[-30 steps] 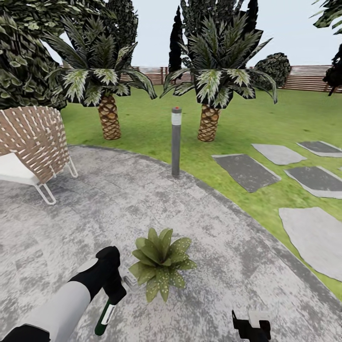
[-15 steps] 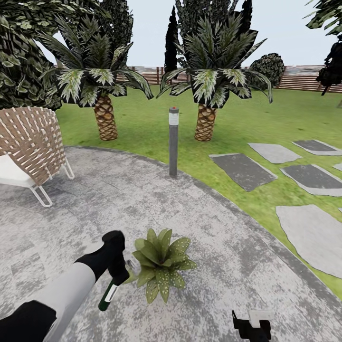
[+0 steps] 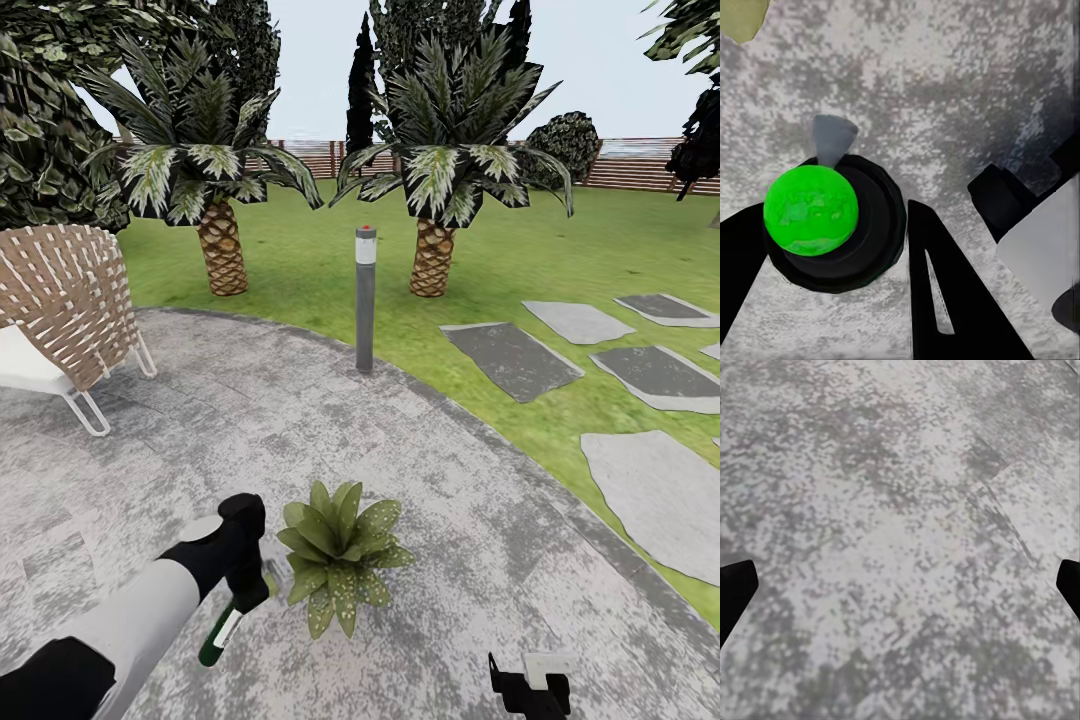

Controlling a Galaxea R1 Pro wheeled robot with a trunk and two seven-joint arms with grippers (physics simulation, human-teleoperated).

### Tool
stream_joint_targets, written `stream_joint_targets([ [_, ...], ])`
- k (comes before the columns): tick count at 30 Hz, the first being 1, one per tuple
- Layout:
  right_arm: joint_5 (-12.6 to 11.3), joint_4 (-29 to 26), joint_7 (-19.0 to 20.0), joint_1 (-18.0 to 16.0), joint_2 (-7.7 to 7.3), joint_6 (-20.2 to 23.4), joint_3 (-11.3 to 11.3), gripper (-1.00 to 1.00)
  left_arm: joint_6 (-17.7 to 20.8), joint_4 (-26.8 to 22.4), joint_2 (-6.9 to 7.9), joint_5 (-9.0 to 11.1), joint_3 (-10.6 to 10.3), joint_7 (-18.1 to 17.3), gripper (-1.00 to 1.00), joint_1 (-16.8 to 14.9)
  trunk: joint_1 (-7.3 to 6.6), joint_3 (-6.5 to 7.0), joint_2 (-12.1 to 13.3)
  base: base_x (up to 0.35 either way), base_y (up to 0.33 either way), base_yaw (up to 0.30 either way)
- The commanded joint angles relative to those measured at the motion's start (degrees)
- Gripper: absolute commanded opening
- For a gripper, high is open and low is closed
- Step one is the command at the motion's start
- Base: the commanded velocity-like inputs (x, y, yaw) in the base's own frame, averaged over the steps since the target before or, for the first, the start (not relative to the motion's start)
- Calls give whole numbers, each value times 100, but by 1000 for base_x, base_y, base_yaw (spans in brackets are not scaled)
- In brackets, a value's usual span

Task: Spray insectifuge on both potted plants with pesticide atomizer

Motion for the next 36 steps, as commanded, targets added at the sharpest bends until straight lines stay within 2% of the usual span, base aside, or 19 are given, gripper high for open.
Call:
stream_joint_targets([
  [1, -34, 3, -28, -4, -1, -14, 50, 100, 35, -12, 20, -34, -46, -167, -100, -4, -1, -5, -2, 0, 0, 0],
  [3, -34, 3, -29, -3, -1, -14, 50, 100, 31, -12, 96, -89, -59, -541, -100, -12, -1, -5, -2, 0, 0, 0],
  [4, -32, 6, -29, -2, -1, -14, 53, 100, 24, -21, 240, -127, -71, -668, -100, -22, -1, -5, -2, 0, 0, 0],
  [7, -33, 3, -29, -2, -1, -14, 56, 100, 21, -33, 300, -143, -88, -651, -100, -31, -1, -5, -2, 0, 0, 0],
  [11, -34, 3, -29, -3, -1, -12, 55, 100, 28, -32, 233, -141, -114, -395, -100, -27, -1, -5, -2, 0, 0, 0],
  [13, -34, 3, -29, -2, -1, -14, 53, 100, 36, -31, 96, -143, -185, -288, -100, -25, -1, -5, -2, 0, 0, 0],
  [15, -34, 3, -29, -1, -1, -14, 51, 100, 37, -25, 57, -144, -213, -271, -100, -25, -1, -5, -2, 0, 0, 0],
  [20, -34, 3, -29, -2, -1, -13, 51, 100, 38, -20, 113, -138, -218, -253, -100, -18, -1, -5, -2, -155, 80, 0],
  [26, -36, 3, -29, -1, -1, -8, 50, 100, 45, -21, 105, -137, -214, -242, -100, -16, -1, -5, -2, -61, 213, 0],
  [36, -34, 3, -32, 0, -1, -13, 50, 100, 47, -42, 102, -137, -191, -232, -100, -28, -1, -5, -2, 0, 5, -272],
])
